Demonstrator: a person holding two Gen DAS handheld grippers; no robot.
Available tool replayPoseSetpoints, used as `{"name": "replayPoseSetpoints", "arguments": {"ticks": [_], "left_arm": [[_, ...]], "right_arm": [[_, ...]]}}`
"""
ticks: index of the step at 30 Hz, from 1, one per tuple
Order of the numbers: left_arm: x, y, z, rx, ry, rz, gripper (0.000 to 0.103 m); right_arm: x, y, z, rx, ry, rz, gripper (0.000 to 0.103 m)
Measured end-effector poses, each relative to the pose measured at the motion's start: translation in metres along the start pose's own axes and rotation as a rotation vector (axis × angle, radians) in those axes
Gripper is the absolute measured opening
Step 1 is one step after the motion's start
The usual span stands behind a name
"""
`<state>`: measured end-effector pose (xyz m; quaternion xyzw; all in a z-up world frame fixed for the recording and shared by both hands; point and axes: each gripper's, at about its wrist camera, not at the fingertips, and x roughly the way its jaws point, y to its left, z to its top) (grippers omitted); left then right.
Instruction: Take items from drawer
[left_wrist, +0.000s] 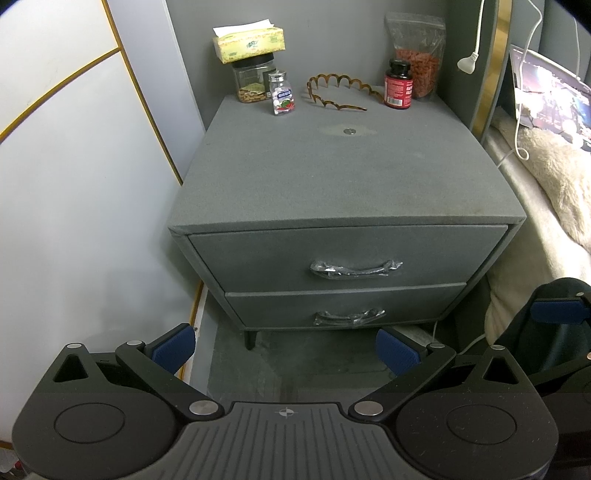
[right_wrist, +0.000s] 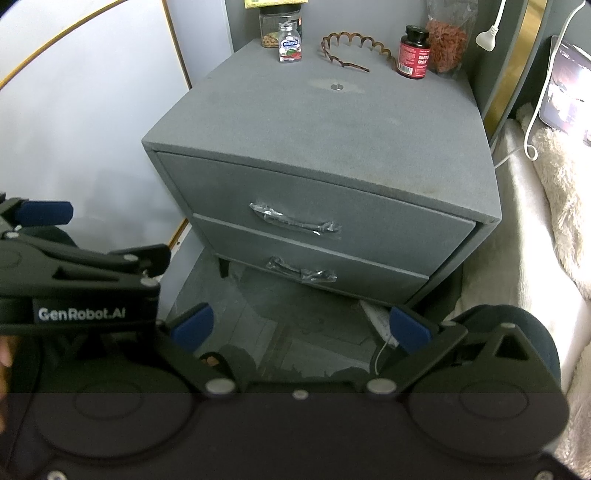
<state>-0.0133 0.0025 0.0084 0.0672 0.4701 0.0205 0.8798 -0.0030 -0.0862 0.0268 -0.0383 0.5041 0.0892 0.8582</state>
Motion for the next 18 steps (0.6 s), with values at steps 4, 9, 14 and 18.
{"name": "replayPoseSetpoints", "arguments": {"ticks": [4, 9, 14, 18], "left_arm": [[-0.0009, 0.0002, -0.0004, -0.002, 0.0, 0.0, 0.103], [-0.0014, 0.0047, -0.0006, 0.0, -0.002, -0.006, 0.103], [-0.0018, 0.0064, -0.0004, 0.0, -0.002, -0.006, 0.103], [-0.0024, 0.007, -0.0005, -0.002, -0.001, -0.006, 0.103]], "right_arm": [[0.0002, 0.0, 0.0002, -0.001, -0.001, 0.002, 0.103], [-0.0014, -0.0009, 0.0009, -0.001, -0.003, 0.002, 0.103], [-0.0022, -0.0009, 0.0016, -0.001, -0.004, 0.003, 0.103], [-0.003, -0.0007, 0.0017, -0.002, -0.005, 0.005, 0.103]]}}
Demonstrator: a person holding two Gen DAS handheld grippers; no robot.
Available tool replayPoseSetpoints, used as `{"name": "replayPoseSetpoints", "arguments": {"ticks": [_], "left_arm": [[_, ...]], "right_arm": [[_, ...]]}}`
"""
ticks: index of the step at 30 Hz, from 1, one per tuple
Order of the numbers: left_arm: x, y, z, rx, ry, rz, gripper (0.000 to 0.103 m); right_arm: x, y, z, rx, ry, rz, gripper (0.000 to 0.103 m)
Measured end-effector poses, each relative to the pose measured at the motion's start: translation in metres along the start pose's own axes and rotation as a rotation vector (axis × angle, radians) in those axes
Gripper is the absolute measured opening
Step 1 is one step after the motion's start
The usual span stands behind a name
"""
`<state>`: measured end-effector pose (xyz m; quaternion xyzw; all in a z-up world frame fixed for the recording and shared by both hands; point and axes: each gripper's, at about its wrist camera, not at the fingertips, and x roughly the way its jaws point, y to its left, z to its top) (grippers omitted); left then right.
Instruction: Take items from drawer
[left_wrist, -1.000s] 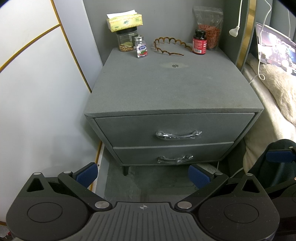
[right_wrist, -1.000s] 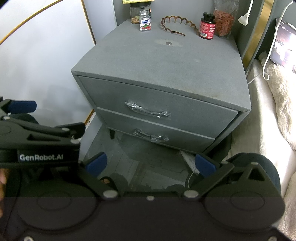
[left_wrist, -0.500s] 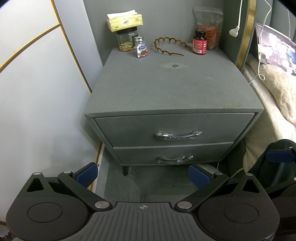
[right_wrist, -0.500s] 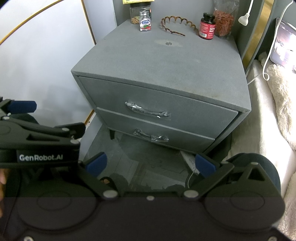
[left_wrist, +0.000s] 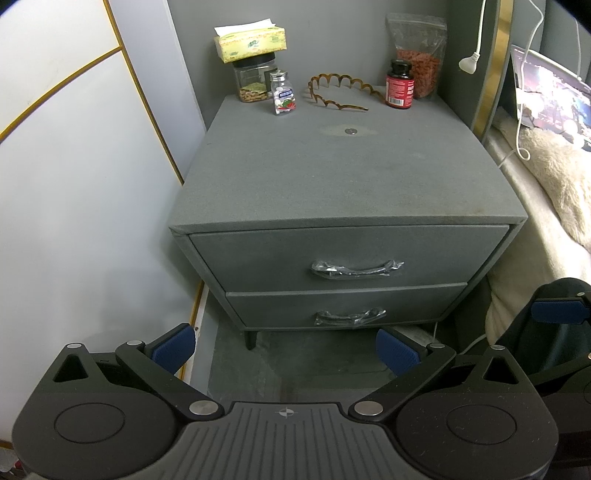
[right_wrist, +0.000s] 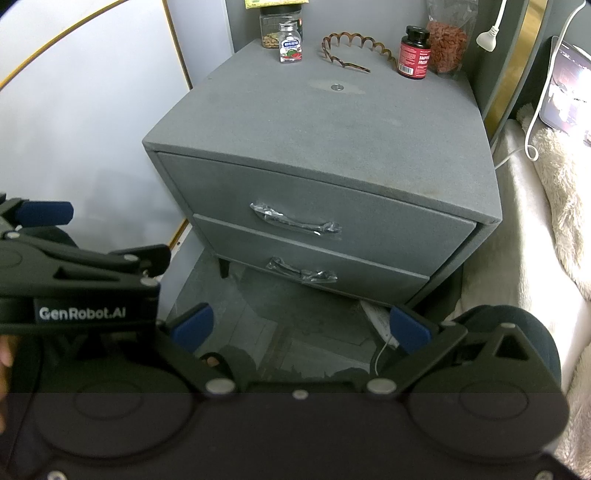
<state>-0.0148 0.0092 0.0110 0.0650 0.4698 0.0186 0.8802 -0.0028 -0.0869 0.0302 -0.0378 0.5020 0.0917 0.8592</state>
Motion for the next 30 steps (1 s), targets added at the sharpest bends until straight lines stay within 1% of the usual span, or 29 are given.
{"name": "replayPoseSetpoints", "arguments": {"ticks": [6, 9, 12, 16, 19, 21, 24, 25, 26, 27, 30], "left_arm": [[0.001, 0.004, 0.001, -0.009, 0.004, 0.007, 0.103], [0.003, 0.01, 0.004, -0.035, -0.001, 0.007, 0.103], [0.005, 0.013, 0.007, -0.043, -0.014, 0.004, 0.103], [0.008, 0.01, 0.01, -0.04, -0.039, -0.018, 0.103], [0.013, 0.0, 0.012, -0.011, -0.066, -0.002, 0.103], [0.017, -0.008, 0.014, 0.019, -0.054, 0.005, 0.103], [0.023, -0.015, 0.021, 0.013, -0.036, -0.011, 0.103], [0.026, -0.017, 0.024, 0.009, -0.027, -0.013, 0.103], [0.03, -0.019, 0.026, 0.009, -0.021, -0.014, 0.103], [0.033, -0.021, 0.028, 0.015, -0.022, -0.014, 0.103], [0.043, -0.029, 0.032, 0.063, -0.036, -0.026, 0.103]], "right_arm": [[-0.002, -0.002, -0.001, 0.008, -0.007, -0.002, 0.103], [-0.003, -0.006, -0.001, 0.019, -0.008, -0.006, 0.103], [-0.005, -0.017, 0.002, 0.039, -0.009, 0.008, 0.103], [-0.01, -0.036, 0.009, 0.065, -0.032, 0.027, 0.103], [-0.012, -0.05, 0.014, 0.057, -0.069, 0.027, 0.103], [-0.01, -0.058, 0.014, 0.068, -0.094, 0.045, 0.103], [-0.007, -0.072, 0.007, 0.088, -0.189, 0.09, 0.103], [-0.004, -0.076, 0.005, 0.073, -0.197, 0.109, 0.103], [-0.001, -0.078, 0.004, 0.07, -0.19, 0.122, 0.103], [0.003, -0.085, 0.003, 0.085, -0.163, 0.139, 0.102], [0.007, -0.1, 0.004, 0.119, -0.105, 0.174, 0.101]]}}
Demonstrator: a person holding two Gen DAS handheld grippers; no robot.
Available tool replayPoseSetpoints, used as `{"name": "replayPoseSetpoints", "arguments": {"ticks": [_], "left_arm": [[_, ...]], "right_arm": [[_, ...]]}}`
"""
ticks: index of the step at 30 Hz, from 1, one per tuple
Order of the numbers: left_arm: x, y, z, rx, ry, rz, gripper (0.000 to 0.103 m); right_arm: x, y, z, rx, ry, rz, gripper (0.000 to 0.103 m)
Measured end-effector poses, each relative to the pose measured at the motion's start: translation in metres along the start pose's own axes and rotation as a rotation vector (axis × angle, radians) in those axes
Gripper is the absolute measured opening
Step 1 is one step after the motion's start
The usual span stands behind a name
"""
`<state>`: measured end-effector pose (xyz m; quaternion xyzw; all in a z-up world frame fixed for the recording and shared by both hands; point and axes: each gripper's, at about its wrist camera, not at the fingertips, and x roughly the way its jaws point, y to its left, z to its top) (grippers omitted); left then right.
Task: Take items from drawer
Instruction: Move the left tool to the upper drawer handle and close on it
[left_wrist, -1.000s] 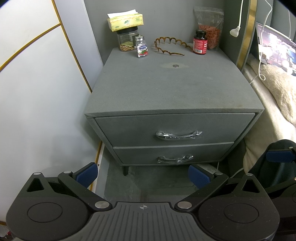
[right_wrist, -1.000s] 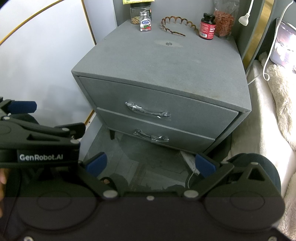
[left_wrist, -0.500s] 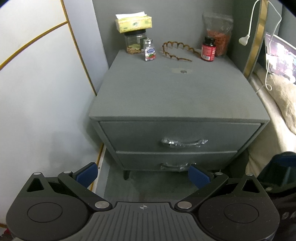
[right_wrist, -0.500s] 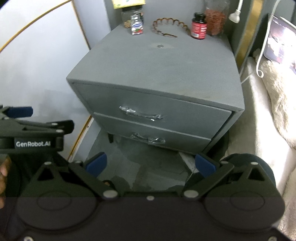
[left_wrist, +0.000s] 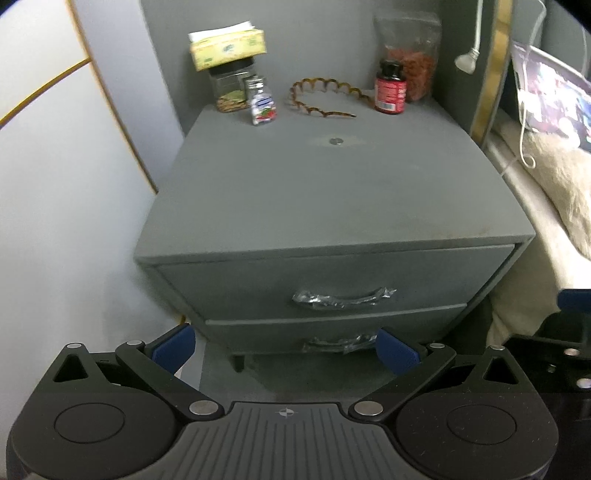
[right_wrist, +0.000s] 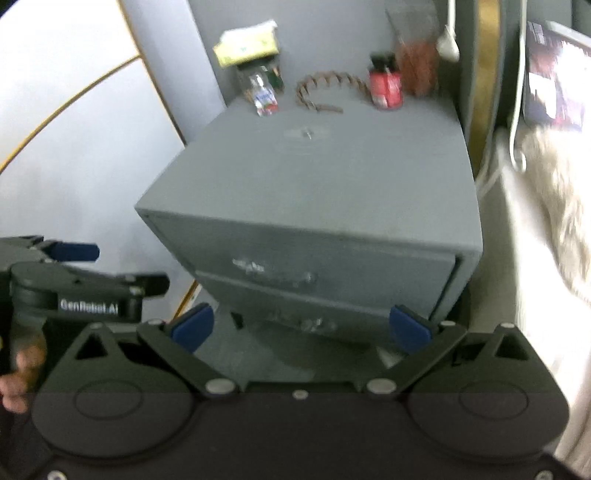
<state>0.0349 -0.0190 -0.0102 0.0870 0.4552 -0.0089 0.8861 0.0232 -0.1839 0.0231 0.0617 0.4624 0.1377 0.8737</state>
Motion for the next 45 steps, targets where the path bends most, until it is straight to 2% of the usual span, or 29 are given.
{"name": "replayPoseSetpoints", "arguments": {"ticks": [3, 5, 6, 7, 11, 13, 16, 21, 23, 26, 29, 32, 35, 38, 40, 45], "left_arm": [[0.018, -0.008, 0.002, 0.039, -0.01, -0.051, 0.103], [0.038, -0.017, 0.002, 0.08, -0.002, -0.082, 0.102], [0.048, -0.023, 0.0, 0.118, 0.003, -0.091, 0.094], [0.058, -0.028, -0.001, 0.155, 0.008, -0.101, 0.081], [0.091, -0.048, -0.008, 0.294, 0.004, -0.136, 0.061], [0.106, -0.056, -0.01, 0.366, 0.008, -0.149, 0.046], [0.12, -0.068, -0.015, 0.509, -0.004, -0.185, 0.042], [0.137, -0.078, -0.018, 0.675, -0.034, -0.256, 0.034], [0.144, -0.083, -0.019, 0.745, -0.045, -0.261, 0.033], [0.154, -0.088, -0.016, 0.771, -0.04, -0.238, 0.03], [0.162, -0.087, -0.013, 0.784, -0.013, -0.26, 0.028], [0.164, -0.086, -0.014, 0.843, -0.025, -0.259, 0.028], [0.164, -0.093, -0.017, 0.919, -0.038, -0.226, 0.028], [0.167, -0.096, -0.014, 0.925, -0.032, -0.216, 0.027], [0.168, -0.094, -0.012, 0.923, -0.036, -0.211, 0.02], [0.167, -0.09, -0.007, 0.932, -0.033, -0.207, 0.012]], "right_arm": [[-0.009, -0.013, 0.0, -0.016, -0.01, 0.078, 0.093], [-0.012, -0.016, -0.001, -0.029, -0.025, 0.075, 0.092], [-0.013, -0.019, -0.004, -0.045, -0.035, 0.062, 0.092], [-0.013, -0.021, -0.006, -0.06, -0.044, 0.051, 0.091], [-0.006, -0.027, -0.016, -0.055, -0.044, 0.052, 0.085], [-0.003, -0.037, -0.019, -0.002, -0.05, 0.082, 0.082], [-0.008, -0.046, -0.019, 0.043, -0.08, 0.116, 0.082], [-0.009, -0.05, -0.02, 0.064, -0.101, 0.133, 0.082], [-0.008, -0.051, -0.02, 0.073, -0.103, 0.136, 0.082], [-0.008, -0.057, -0.02, 0.108, -0.109, 0.145, 0.081], [-0.007, -0.061, -0.02, 0.124, -0.111, 0.15, 0.081], [-0.006, -0.062, -0.02, 0.133, -0.113, 0.154, 0.081], [-0.004, -0.063, -0.019, 0.143, -0.107, 0.159, 0.081], [-0.003, -0.063, -0.018, 0.146, -0.104, 0.157, 0.081], [-0.003, -0.063, -0.019, 0.15, -0.104, 0.157, 0.081], [-0.002, -0.065, -0.018, 0.159, -0.101, 0.159, 0.081]]}}
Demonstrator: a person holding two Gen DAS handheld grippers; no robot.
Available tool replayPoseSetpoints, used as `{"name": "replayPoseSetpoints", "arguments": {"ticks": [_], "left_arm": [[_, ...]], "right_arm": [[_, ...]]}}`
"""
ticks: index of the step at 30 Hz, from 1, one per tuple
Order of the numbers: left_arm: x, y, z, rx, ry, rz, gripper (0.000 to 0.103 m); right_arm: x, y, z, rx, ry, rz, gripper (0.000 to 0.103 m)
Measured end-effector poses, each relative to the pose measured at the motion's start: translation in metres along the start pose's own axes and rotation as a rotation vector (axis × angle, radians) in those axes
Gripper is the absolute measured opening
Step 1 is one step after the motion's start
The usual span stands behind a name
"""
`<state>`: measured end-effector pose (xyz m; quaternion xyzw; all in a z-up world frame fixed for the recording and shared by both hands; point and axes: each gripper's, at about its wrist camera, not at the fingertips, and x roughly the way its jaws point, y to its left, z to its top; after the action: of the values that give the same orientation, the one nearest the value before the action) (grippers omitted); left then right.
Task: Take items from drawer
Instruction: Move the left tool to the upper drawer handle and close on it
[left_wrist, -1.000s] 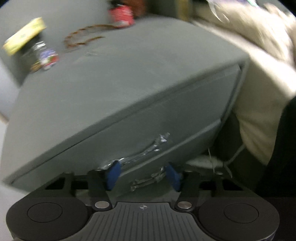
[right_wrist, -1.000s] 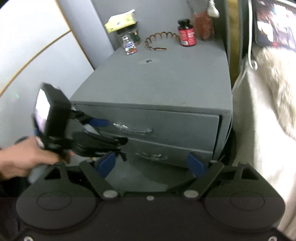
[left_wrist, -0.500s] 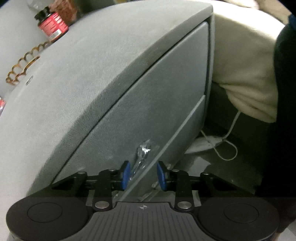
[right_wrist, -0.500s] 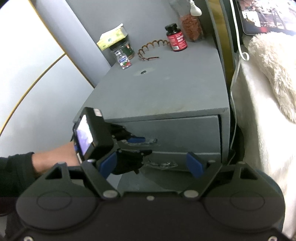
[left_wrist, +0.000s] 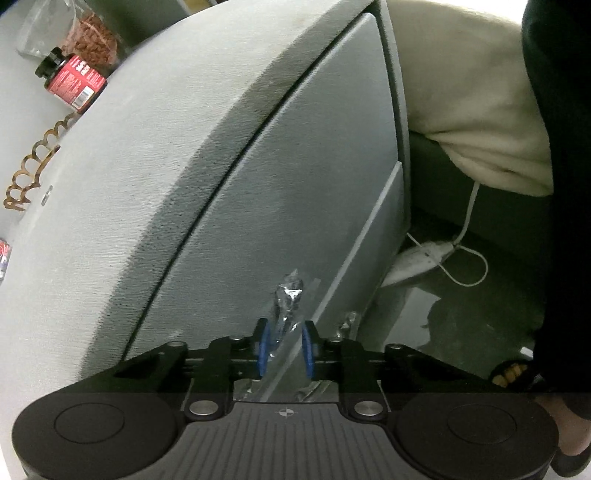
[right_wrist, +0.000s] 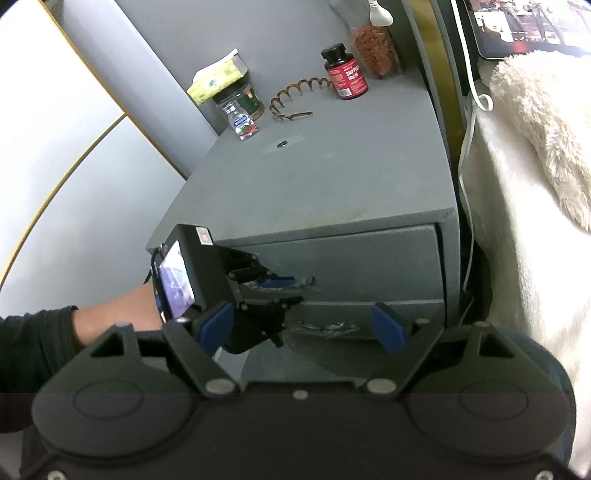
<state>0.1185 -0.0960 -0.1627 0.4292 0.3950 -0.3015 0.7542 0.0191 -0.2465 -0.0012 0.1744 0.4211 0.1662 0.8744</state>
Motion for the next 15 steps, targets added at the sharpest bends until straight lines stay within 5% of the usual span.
{"name": "replayPoseSetpoints", "arguments": {"ticks": [7, 15], "left_arm": [[-0.0001, -0.0099, -0.0041, 0.124, -0.004, 0.015, 0.01], [-0.0028, -0.0042, -0.0059, 0.112, 0.004, -0.024, 0.009]], "right_arm": [[0.0012, -0.0006, 0.001, 0.004, 0.004, -0.003, 0.081], [0.0007, -0.0018, 0.0019, 0.013, 0.003, -0.011, 0.08]]}}
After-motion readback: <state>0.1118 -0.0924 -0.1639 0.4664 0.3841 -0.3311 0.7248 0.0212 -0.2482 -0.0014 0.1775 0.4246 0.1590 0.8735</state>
